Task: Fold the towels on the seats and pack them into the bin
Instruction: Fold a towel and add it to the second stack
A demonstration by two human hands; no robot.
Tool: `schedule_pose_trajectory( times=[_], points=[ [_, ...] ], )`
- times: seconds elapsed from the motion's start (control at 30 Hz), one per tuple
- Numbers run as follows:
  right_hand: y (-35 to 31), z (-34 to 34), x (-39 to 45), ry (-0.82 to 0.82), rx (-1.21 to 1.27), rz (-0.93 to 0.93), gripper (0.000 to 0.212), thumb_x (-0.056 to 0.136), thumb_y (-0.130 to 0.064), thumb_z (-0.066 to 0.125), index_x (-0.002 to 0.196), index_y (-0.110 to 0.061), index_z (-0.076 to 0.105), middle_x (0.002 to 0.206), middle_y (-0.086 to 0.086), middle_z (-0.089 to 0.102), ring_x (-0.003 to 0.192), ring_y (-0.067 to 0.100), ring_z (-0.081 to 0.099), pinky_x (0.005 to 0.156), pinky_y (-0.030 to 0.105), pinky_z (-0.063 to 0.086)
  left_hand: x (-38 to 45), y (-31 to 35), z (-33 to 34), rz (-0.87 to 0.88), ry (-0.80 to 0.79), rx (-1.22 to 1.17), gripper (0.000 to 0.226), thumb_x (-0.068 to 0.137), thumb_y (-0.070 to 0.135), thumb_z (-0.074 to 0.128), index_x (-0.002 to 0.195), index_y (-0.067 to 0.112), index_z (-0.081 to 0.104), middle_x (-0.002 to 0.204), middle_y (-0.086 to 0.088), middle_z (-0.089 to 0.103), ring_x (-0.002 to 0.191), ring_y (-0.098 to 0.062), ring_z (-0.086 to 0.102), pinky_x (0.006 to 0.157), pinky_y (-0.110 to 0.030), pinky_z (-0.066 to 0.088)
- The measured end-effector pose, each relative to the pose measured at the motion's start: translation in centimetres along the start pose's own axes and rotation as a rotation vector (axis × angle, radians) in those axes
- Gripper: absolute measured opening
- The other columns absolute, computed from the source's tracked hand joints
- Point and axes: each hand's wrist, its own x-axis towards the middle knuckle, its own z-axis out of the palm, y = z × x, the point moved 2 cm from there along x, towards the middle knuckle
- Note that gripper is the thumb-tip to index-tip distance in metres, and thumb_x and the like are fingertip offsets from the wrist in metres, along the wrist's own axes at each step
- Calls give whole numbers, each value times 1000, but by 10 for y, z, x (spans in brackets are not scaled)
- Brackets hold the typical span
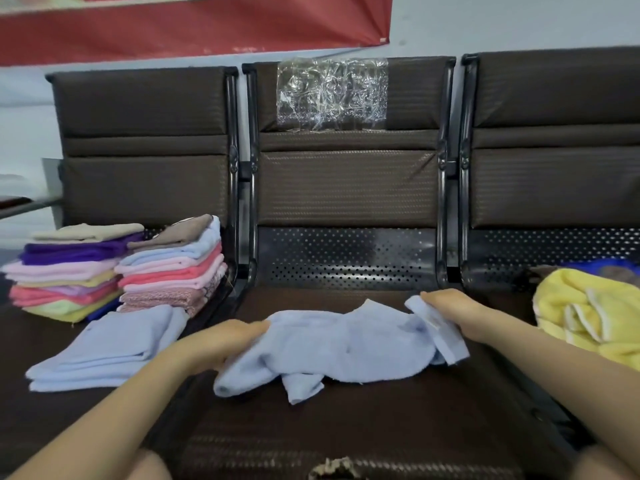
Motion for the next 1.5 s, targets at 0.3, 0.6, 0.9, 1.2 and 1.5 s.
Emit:
schedule_pose_trajectory(
  times=[0.3,0.6,0.9,1.2,1.5],
  points=[
    [-18,8,-11,83,-233,-275,20,87,-21,65,78,-9,51,76,6,54,65,15,49,55,26,37,37,48,30,349,188,336,28,97,35,44,110,18,63,111,1,63,100,-16,58,85,-30,46],
    [-25,16,-8,-148,332,-195,26,78,-16,65,104,-17,68,96,13,71,92,29,65,79,40,51,78,80,109,33,-182,-587,46,86,45,64,106,4,58,98,-13,66,100,-29,64,94,-39,50],
    [-29,27,-2,-139,280,-224,14,85,-21,70,98,-16,70,96,7,72,90,19,67,79,32,51,77,60,102,0,-464,-666,21,88,24,68,78,6,71,81,-9,71,74,-20,67,71,-28,51],
    [-28,13,-9,-26,318,-245,15,91,-18,62,103,-14,70,101,8,72,95,22,67,83,35,53,80,45,95,14,-261,-762,52,97,0,45,54,0,72,73,-19,71,61,-22,68,70,-32,50],
    [-54,26,-32,-200,431,-230,24,90,-26,65,106,-7,69,102,15,72,98,27,69,83,37,54,31,104,96,374,-9,-528,38,106,31,23,121,21,56,131,2,53,125,-14,44,102,-24,29]
  ],
)
